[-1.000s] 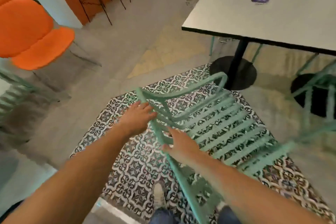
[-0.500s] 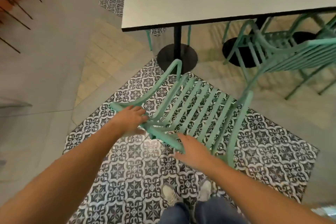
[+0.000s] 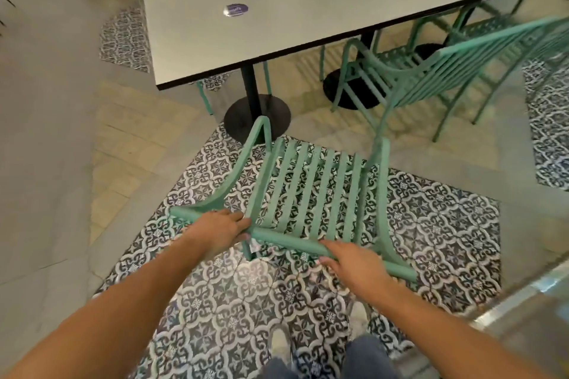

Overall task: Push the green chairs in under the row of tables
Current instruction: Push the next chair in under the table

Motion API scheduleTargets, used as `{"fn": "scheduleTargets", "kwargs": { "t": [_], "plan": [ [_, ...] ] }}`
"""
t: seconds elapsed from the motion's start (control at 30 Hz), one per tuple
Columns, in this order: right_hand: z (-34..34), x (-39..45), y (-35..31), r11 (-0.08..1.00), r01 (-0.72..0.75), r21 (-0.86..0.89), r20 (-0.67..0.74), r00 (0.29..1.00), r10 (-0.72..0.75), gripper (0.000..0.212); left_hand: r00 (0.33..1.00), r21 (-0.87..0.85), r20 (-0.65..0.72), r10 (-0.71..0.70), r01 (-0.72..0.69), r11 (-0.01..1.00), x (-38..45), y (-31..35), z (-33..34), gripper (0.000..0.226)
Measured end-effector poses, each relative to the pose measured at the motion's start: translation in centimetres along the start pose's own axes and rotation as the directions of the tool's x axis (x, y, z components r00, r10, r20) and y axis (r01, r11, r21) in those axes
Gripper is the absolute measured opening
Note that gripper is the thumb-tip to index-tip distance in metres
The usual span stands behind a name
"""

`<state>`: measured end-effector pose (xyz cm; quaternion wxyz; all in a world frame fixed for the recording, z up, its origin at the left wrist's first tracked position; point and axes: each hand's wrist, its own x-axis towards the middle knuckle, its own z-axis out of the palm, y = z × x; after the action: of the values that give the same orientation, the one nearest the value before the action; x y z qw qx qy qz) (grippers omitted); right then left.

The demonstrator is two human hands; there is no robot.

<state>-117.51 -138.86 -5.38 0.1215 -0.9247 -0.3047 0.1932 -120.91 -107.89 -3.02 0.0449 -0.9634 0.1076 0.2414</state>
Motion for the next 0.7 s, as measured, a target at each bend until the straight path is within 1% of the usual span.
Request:
{"fn": "scheduleTargets", "kwargs": {
  "t": [0.1, 0.17, 0.27, 0.37, 0.43, 0.53, 0.7],
  "plan": [
    [0.1, -0.2, -0.2, 0.999, -0.053, -0.005, 0.005, 0.999, 0.053, 0.041, 1.000, 0.012, -0.022, 0.004, -0.004, 1.000, -0.1, 0.4, 0.0, 0.046],
    [0.0, -0.3, -0.1, 0.997, -0.070, -0.035, 0.017, 0.997, 0.071, 0.042, 0.999, 0.007, -0.034, -0.018, 0.018, 1.000, 0.0, 0.8, -0.1, 0.046],
    [-0.3, -0.4, 1.2, 0.993, -0.114, -0.038, 0.015, 0.993, 0.115, 0.041, 0.999, -0.034, -0.014, -0.036, 0.035, 0.999, 0.0, 2.2, -0.3, 0.045],
    [-1.3, -0.4, 2.6, 0.990, -0.135, -0.031, 0.038, 0.990, 0.136, 0.036, 0.997, -0.082, -0.024, -0.069, 0.067, 0.994, 0.4, 3.7, -0.9, 0.045],
    [-2.1, -0.2, 3.7, 0.991, -0.120, -0.058, 0.053, 0.991, 0.124, 0.038, 0.995, -0.094, -0.024, -0.097, 0.094, 0.991, 0.7, 4.8, -1.4, 0.048],
    [-2.7, 0.4, 6.0, 0.990, -0.095, -0.103, 0.074, 0.992, 0.103, 0.040, 0.990, -0.099, -0.032, -0.138, 0.135, 0.986, 1.4, 6.4, -1.9, 0.043],
    [-4.5, 1.7, 9.3, 0.993, -0.061, -0.099, 0.112, 0.991, 0.072, 0.035, 0.980, -0.153, -0.008, -0.197, 0.193, 0.969, 3.1, 8.7, -2.8, 0.045]
  ]
}}
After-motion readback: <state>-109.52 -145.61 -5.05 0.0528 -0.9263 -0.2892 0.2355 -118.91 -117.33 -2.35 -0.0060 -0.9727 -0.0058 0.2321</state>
